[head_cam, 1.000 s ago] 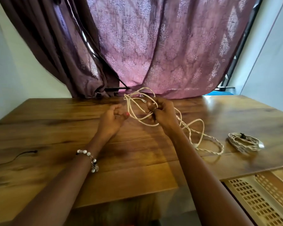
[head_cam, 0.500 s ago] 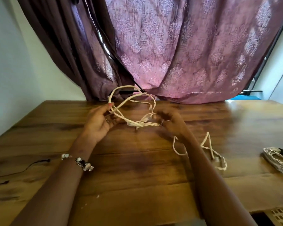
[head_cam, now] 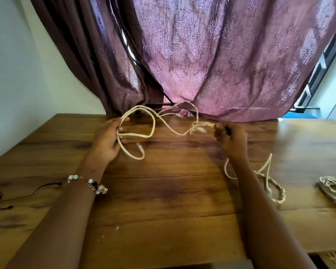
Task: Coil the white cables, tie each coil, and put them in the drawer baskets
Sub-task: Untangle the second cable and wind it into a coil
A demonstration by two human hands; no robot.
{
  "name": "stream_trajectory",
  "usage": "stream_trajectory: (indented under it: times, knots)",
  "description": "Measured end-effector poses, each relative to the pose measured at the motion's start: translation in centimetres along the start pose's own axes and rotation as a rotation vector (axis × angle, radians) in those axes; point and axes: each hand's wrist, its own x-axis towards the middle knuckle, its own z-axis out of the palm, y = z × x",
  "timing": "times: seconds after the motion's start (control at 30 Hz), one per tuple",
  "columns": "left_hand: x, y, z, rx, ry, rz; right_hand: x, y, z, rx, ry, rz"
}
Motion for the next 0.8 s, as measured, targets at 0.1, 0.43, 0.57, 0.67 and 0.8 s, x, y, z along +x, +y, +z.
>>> stream_trajectory:
  times: [0.1, 0.43, 0.57, 0.67, 0.8]
  knots:
    - [-0.1, 0.4, -0.4, -0.1, -0.039, -0.089, -0.1, -0.3, 0.0, -0.012, 0.232, -0.013]
    - [-0.8, 0.1, 0.1, -0.312, -0.156, -0.084, -1.3, -1.9, 0.8, -0.489, -0.473, -0.215]
    - [-0.9, 0.7, 0.2, -0.518, -0.336, -0.025, -1.6, -0.7, 0.1, -0.641, -0.452, -0.114]
    - [-0.4, 0.7, -0.2, -0.641, -0.339, 0.01, -1.1, -0.7, -0.1, -0.727, -0.475, -0.018]
    - [-0.2, 0.9, -0.8, -0.746, -0.188, 0.056, -1.6, -0.7, 0.0, -0.833, -0.452, 0.014]
